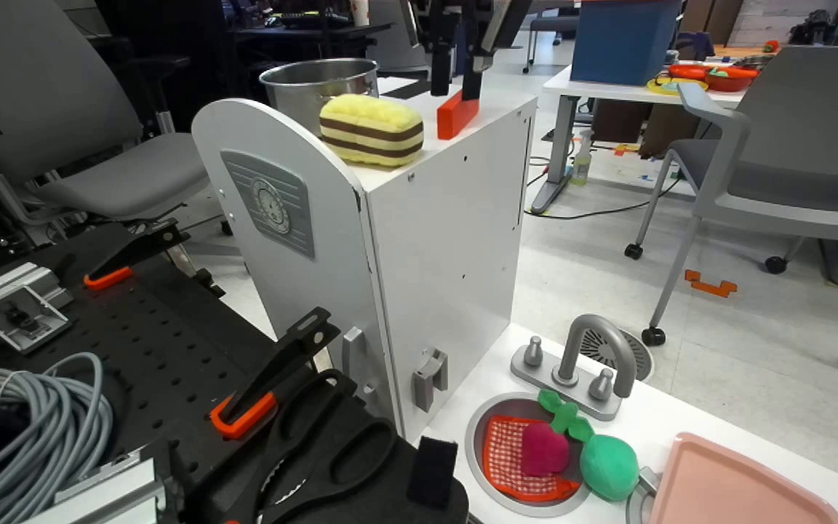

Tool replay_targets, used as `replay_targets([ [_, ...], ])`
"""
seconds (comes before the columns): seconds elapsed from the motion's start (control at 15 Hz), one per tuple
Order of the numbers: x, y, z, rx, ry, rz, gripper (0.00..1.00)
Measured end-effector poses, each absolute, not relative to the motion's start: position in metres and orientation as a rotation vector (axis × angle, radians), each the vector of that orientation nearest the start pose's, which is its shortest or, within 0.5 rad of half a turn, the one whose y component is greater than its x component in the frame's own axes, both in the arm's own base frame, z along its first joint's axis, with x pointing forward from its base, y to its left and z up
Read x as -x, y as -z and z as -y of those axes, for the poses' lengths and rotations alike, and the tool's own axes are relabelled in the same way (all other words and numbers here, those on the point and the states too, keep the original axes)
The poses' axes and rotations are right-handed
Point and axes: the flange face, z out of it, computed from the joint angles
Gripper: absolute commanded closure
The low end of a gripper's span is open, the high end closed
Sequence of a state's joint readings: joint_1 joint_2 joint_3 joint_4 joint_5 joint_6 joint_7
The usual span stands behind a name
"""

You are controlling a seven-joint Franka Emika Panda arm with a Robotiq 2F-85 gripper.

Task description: Pick up the orange object and put it in the pot

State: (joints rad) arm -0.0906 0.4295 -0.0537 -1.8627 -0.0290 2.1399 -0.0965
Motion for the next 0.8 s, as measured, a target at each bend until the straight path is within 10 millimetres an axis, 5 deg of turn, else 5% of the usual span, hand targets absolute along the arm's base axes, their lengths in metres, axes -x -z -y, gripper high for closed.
replay_targets([
  [0.07, -0.6139, -0.2756, 0.0887, 3.159, -0.247, -0.043, 1.0],
  [0.33, -0.6142, -0.2759, 0.0888, 3.159, -0.246, -0.043, 0.96],
  [0.4, -0.6142, -0.2759, 0.0888, 3.159, -0.246, -0.043, 0.57],
  [0.47, -0.6142, -0.2759, 0.0887, 3.159, -0.246, -0.043, 0.56],
  [0.8, -0.6141, -0.2747, 0.0887, 3.159, -0.249, -0.043, 0.2],
])
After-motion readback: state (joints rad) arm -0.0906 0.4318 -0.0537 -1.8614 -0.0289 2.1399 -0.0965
